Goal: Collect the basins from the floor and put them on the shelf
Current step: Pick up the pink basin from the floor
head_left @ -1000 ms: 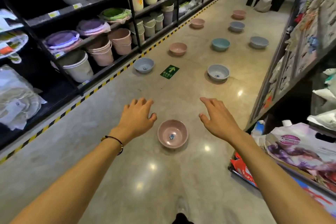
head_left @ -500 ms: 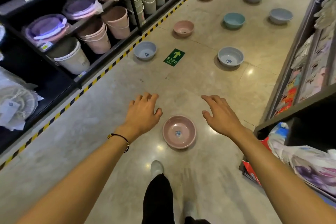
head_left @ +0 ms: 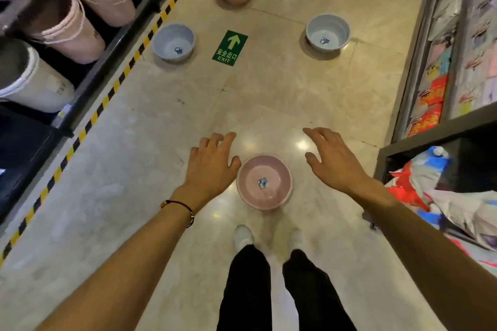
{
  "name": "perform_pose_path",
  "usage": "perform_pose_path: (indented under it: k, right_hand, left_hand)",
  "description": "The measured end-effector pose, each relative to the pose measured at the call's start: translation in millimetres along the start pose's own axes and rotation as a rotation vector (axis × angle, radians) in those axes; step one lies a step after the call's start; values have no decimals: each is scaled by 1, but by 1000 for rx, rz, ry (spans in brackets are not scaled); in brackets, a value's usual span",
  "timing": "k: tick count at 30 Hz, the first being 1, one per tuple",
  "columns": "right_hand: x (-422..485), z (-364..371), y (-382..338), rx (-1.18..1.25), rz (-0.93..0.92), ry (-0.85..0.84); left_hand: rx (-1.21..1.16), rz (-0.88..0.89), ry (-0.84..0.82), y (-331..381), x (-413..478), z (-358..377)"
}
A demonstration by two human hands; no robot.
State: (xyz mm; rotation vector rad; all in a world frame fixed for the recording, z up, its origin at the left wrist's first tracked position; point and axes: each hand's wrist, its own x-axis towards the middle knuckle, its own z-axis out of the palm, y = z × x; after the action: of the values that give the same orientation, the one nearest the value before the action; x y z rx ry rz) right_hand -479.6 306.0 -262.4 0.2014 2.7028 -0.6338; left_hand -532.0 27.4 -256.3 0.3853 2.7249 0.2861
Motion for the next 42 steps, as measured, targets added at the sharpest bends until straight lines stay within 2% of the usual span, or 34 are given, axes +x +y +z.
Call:
perform_pose_path:
  k: [5,11,22,27,29,32,38,42]
  right_hand:
    - [48,65,33,8,-2,-66]
    - [110,178,93,76,46,-181]
    - [195,431,242,114,153,-212]
    - [230,529,286,188,250,-141]
    - [239,557,298,211,284,-117]
    - [250,582,312,311,280,-78]
    - [258,608,330,555,157,7]
    - [252,598,335,631,157,26]
  left_hand:
    - [-123,-100,-75,-17,55,81]
    - [-288,-232,-215,-32,97,214]
    - [-511,-379,-184,-115,170,506]
    - [-651,-468,-160,-147,195,616]
    - [-705,-557,-114,-157,203,647]
    - [-912,-682,-68,-163,213,677]
    - [-1057,-635,59,-168,221,708]
    - [-1131,-580,118,-163,214,693]
